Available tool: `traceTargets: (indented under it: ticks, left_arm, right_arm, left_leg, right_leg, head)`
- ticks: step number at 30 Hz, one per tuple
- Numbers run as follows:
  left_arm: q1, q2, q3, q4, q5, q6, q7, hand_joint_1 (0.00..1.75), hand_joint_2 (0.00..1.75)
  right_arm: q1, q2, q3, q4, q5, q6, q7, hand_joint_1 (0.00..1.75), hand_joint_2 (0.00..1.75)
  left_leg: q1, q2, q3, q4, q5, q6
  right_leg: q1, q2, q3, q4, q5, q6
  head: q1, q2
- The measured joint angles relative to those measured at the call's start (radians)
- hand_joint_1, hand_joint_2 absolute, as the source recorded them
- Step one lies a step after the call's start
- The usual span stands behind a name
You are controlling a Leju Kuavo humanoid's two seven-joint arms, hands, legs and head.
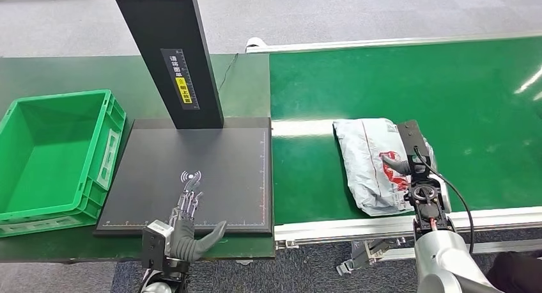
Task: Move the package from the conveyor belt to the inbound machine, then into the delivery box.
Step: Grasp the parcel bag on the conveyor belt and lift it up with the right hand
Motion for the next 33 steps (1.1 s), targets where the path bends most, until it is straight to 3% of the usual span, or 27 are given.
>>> traceTargets:
  ticks: [6, 17, 33]
  left_arm:
    - [-0.006, 0.002, 0.0, 0.017, 0.001, 0.0, -0.001, 0.0, 1.75]
    - [-0.022, 0.006, 0.002, 0.034, 0.001, 0.0, 0.009, 0.0, 1.75]
    - [-0.043, 0.007, -0.001, 0.048, -0.005, -0.001, 0.016, 0.0, 1.75]
  right_arm:
    - [0.0, -0.003, -0.015, 0.013, 0.023, 0.002, 0.021, 0.0, 1.75]
    - [-0.009, -0.005, 0.016, 0.035, 0.221, 0.004, 0.252, 0.0, 1.75]
    - [0.002, -0.007, 0.017, 0.056, 0.29, 0.073, 0.272, 0.0, 1.75]
  left_leg:
    - [0.0, 0.0, 0.0, 0.0, 0.0, 0.0]
    - [0.0, 0.0, 0.0, 0.0, 0.0, 0.0]
    - [0.0, 0.0, 0.0, 0.0, 0.0, 0.0]
  right_leg:
    - [0.0, 0.0, 0.0, 0.0, 0.0, 0.0]
    - [0.0, 0.0, 0.0, 0.0, 0.0, 0.0]
    - [0.0, 0.0, 0.0, 0.0, 0.0, 0.0]
  head:
    - [0.0, 0.0]
    - [0.0, 0.0]
    - [0.0, 0.0]
